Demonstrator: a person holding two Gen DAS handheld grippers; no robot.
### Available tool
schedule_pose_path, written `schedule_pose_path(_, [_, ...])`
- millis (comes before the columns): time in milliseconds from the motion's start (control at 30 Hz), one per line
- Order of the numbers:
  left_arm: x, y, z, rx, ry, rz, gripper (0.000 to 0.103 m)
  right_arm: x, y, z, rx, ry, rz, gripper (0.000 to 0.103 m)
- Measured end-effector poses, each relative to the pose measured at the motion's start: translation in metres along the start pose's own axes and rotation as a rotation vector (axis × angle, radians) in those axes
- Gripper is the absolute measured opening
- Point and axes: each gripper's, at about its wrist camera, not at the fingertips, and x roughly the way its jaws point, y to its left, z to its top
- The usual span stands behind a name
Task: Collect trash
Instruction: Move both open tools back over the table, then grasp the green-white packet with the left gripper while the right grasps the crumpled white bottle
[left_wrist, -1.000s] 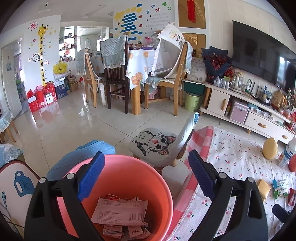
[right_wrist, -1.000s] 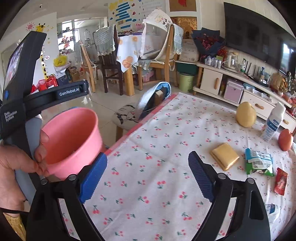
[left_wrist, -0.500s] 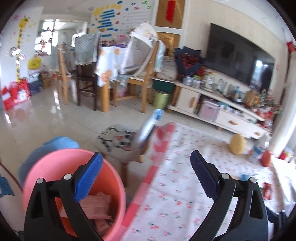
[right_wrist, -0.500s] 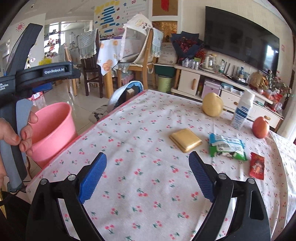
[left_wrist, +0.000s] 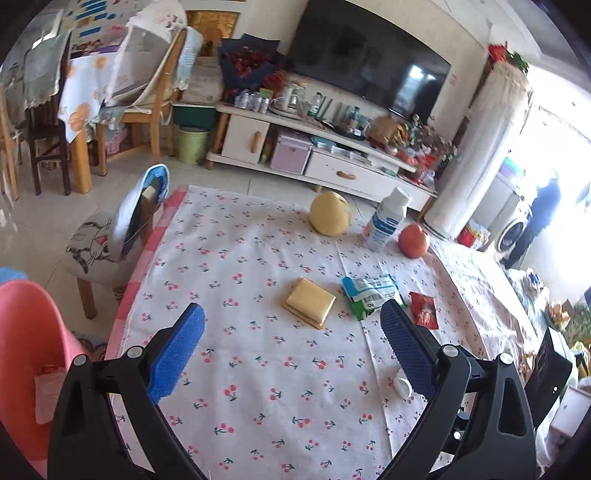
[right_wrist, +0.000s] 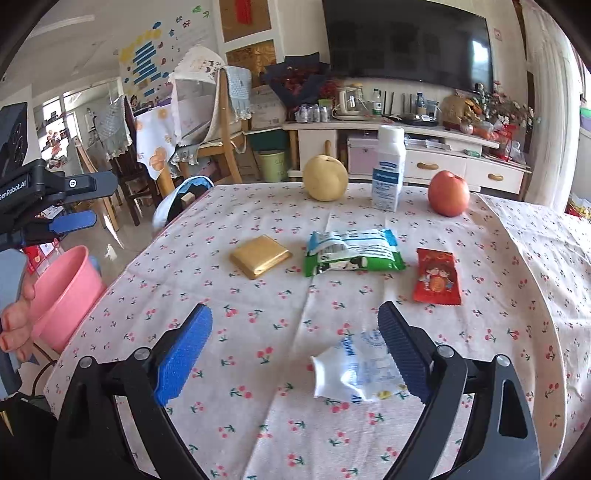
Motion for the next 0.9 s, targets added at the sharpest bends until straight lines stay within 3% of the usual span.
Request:
schedule_pose_path(133, [0.023, -0.046, 0.011, 0.174, 0.053, -0.04, 0.096, 0.001, -0.031, -0.006, 0.043, 0.055, 0.009, 0.092])
schedule_pose_path(300, [0.078, -0.101, 0.01, 0.473, 0.162, -0.083, 0.096, 0.007, -0.057, -0.008, 0.068, 0.115, 0.012, 0.092])
schedule_pose_path(433, [0.115, -0.125, 0.004, 0.626, 0.188, -0.105, 0.096, 0.013, -0.077, -0.009, 0.097, 0.153, 0.03, 0.092])
schedule_pose_path(533, [0.146, -0.134, -0.001, 0.682, 0.21, -0.112, 0.096, 0.018, -0.083, -0.009, 0.101, 0.177, 0.045, 0.092])
schedule_pose_path(733, [0.192, -0.133, 0.005, 0.657, 0.246, -0.129, 0.096, 0.031, -0.078, -0.01, 0.085, 0.229, 0.119, 0.092])
schedule_pose_path(900, [0.218, -0.145, 0.001, 0.694, 0.271, -0.158, 0.096, 0.038, -0.062, -0.013, 0.032, 0.251, 0.144, 0.092])
